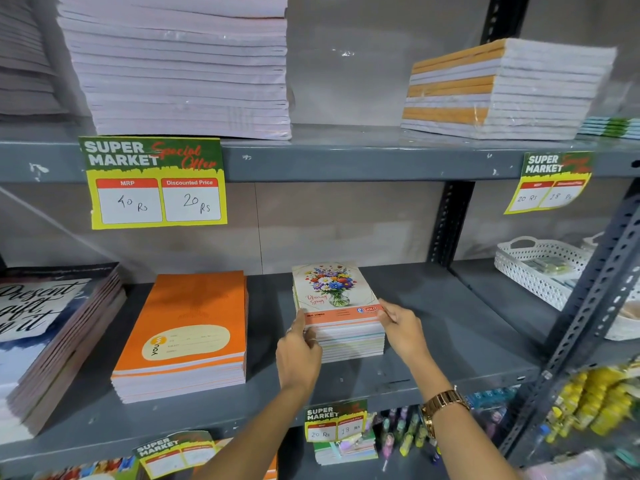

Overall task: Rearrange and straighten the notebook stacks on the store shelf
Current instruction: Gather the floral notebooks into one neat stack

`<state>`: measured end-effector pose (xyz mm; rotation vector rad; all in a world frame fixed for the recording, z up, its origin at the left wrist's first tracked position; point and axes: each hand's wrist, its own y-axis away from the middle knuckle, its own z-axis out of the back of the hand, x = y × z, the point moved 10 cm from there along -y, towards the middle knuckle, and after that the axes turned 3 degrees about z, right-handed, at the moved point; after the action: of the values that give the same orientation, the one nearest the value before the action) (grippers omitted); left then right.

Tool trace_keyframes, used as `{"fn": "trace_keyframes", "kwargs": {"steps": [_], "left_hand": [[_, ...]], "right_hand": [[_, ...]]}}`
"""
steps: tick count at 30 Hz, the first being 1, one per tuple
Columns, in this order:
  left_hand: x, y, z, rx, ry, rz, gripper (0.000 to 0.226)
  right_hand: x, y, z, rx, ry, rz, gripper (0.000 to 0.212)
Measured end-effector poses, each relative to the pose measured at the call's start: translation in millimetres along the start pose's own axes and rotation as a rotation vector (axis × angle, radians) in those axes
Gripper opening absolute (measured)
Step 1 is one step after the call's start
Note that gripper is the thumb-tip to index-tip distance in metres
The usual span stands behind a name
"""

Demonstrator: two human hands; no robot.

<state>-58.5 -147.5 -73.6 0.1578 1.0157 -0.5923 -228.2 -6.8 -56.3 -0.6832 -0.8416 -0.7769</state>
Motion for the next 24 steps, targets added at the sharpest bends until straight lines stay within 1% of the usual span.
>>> {"fn": "trace_keyframes", "kwargs": {"steps": [6,9,11,13,15,18,20,24], "left_hand": [[-0.2,-0.5,-2.4,-0.004,-0.046,-0.018,0.058],[-10.6,-0.8,0.2,-0.047,-0.115,-0.104,0.064],[-22.8,-2.4,-1.7,-0.052,-0.247,-0.209,0.066],[-34.4,-4.2,-10.0,-0.006,-0.399,-0.324,0.061],[-38.7,-6.8,-17.6,0.05,-0.49,-0.387,0.054],[-36.5,-8.6,-25.3,0.12,-0.529,-0.419,0.05],[-35.1,-8.8,-26.0,0.131,-0.515,-0.424,0.051],[-34.8,-10.5,-24.0,0.128,-0.48,-0.411,0.054]], "right_hand": [[-3.6,2.8,7.4,-0.117,0.027,-0.028,0.03],[5.5,6.7,12.1,-0.168,0.173,0.006,0.039],[23.4,8.7,5.4,-0.131,0.323,0.144,0.049],[38.4,10.3,-9.4,-0.02,0.45,0.282,0.055],[40.2,10.1,-21.8,0.102,0.53,0.319,0.059],[35.2,10.8,-34.6,0.218,0.604,0.344,0.054],[32.7,11.7,-36.6,0.221,0.621,0.368,0.05],[30.1,12.4,-33.0,0.153,0.628,0.391,0.047]]}}
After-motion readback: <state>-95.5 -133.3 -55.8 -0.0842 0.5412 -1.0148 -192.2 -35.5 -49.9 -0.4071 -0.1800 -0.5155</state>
